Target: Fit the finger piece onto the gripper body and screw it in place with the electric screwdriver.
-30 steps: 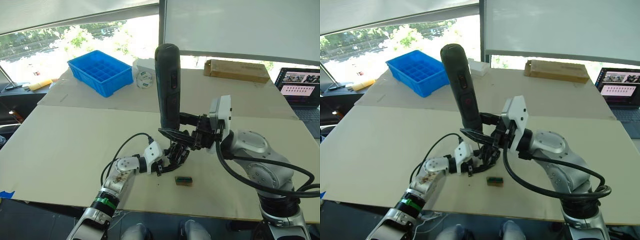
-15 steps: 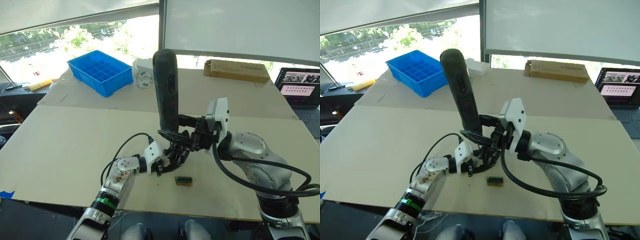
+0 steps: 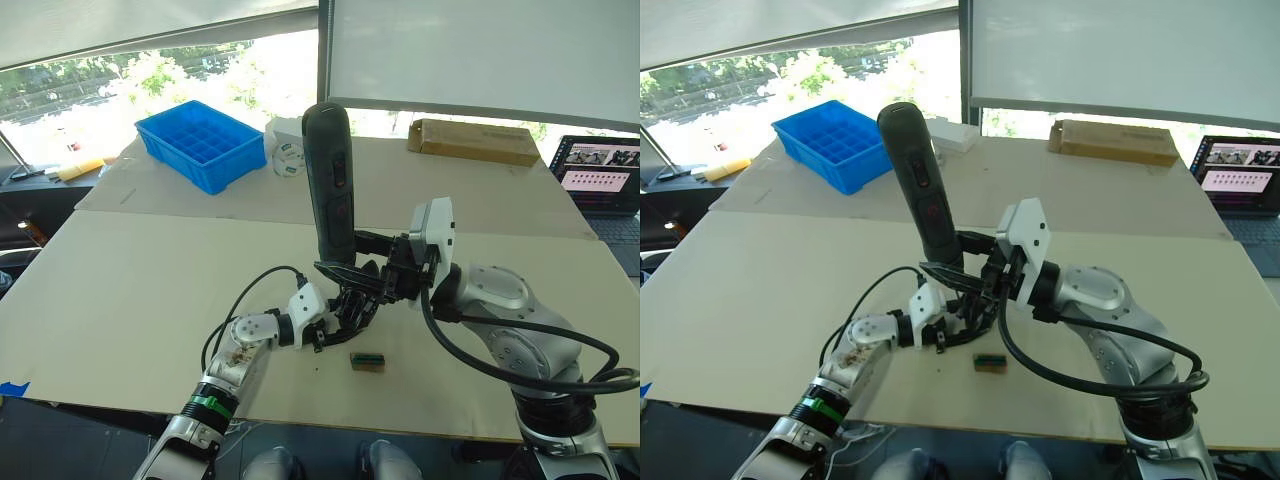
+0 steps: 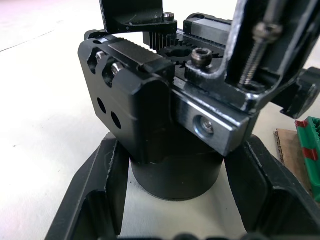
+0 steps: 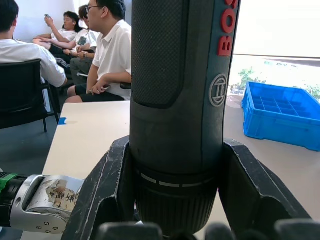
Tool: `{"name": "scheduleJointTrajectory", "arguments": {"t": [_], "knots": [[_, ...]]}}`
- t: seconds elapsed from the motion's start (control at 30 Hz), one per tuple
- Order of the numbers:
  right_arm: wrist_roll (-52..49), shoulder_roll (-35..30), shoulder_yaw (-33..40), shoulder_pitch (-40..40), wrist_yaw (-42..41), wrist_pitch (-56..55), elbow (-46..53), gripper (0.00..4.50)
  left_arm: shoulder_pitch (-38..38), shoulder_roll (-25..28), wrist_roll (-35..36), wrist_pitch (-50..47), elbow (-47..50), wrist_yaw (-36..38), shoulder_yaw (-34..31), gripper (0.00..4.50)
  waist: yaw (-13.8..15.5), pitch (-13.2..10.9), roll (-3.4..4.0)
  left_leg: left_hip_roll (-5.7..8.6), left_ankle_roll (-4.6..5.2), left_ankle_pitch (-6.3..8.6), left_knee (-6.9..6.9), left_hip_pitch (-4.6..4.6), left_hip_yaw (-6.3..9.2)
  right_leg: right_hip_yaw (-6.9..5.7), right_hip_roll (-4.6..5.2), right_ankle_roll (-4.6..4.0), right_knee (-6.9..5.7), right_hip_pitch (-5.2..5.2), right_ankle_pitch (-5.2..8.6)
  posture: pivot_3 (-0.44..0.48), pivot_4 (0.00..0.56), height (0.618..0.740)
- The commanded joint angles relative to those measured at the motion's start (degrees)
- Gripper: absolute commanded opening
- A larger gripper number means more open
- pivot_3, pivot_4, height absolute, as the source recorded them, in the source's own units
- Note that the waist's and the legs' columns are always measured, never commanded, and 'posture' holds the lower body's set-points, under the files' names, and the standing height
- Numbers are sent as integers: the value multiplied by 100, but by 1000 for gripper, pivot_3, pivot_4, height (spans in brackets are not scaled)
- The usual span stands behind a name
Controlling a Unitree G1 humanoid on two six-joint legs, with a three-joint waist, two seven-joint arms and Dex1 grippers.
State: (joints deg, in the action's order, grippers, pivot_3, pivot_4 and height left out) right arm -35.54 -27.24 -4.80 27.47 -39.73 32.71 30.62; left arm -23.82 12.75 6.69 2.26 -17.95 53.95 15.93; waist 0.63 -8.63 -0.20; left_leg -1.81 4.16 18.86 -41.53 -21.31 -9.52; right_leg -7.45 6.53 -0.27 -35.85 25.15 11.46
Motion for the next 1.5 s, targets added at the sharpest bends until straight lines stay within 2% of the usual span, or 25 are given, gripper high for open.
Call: {"name": "scheduleJointTrajectory", "arguments": {"t": [0.03,0.6,1.27,1.5], "knots": [[-48,80,90,0,37,-125,137,1916,133,13,-84,-175,-4,26,145,2272,0,0,0,0,0,0,0,0,0,0,0,0,0,0,0,0,150,740],[-4,193,64,-111,107,-132,147,1916,140,18,-77,-246,41,18,146,2272,-2,0,0,0,0,0,0,0,-1,-1,-1,0,0,0,0,0,150,740],[517,169,59,-1011,172,-933,-189,1916,155,24,-50,-263,88,33,152,2272,-1,3,2,0,0,0,1,8,-1,1,-2,2,0,-7,1,0,150,740],[560,142,-26,-1116,362,-886,-123,1916,247,56,-16,-336,161,59,152,2272,-3,5,2,-1,-1,0,3,12,0,9,-1,1,0,-8,1,0,150,740]]}}
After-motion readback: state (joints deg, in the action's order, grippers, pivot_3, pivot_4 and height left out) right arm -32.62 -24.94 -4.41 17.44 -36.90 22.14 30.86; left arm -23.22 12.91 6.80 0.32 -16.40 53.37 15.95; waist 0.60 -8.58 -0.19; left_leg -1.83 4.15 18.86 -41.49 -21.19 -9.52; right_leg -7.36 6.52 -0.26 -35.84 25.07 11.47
